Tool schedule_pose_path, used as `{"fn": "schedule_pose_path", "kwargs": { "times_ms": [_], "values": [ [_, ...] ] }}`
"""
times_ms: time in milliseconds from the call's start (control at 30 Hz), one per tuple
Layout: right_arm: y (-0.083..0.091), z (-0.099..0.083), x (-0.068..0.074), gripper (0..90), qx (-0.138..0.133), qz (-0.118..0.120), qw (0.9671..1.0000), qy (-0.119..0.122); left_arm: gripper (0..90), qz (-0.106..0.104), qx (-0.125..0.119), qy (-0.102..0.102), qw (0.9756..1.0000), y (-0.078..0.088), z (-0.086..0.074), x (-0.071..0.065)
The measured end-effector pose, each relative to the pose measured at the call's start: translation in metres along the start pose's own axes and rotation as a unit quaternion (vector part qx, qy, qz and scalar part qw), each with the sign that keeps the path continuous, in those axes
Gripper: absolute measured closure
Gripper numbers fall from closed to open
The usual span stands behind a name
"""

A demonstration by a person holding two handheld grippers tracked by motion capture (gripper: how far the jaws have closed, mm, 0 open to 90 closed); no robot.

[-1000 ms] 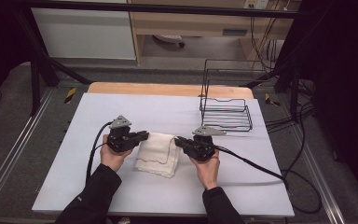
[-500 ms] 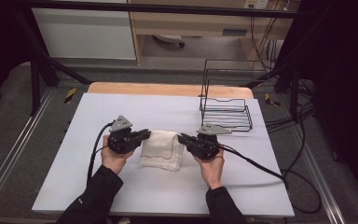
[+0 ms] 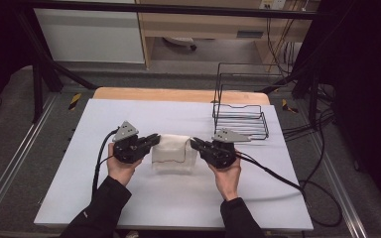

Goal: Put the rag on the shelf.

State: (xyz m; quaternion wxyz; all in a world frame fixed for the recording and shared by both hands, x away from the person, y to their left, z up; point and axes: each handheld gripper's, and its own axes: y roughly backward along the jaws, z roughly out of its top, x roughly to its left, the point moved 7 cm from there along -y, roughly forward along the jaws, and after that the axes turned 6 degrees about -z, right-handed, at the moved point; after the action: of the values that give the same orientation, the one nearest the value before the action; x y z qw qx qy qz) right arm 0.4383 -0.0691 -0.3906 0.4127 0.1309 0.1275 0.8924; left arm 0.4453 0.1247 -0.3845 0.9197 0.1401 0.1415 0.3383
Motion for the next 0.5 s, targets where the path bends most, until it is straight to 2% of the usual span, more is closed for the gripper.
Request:
{"fn": "schedule_pose_path", "kwargs": {
  "times_ms": [500],
  "values": [
    [0.015,0.023,0.002,83.4,-0.044,-0.005,0.9987,0.025,83.8,0.002,-0.043,-0.011,0.999,0.007,0.019,-0.009]
  ]
}}
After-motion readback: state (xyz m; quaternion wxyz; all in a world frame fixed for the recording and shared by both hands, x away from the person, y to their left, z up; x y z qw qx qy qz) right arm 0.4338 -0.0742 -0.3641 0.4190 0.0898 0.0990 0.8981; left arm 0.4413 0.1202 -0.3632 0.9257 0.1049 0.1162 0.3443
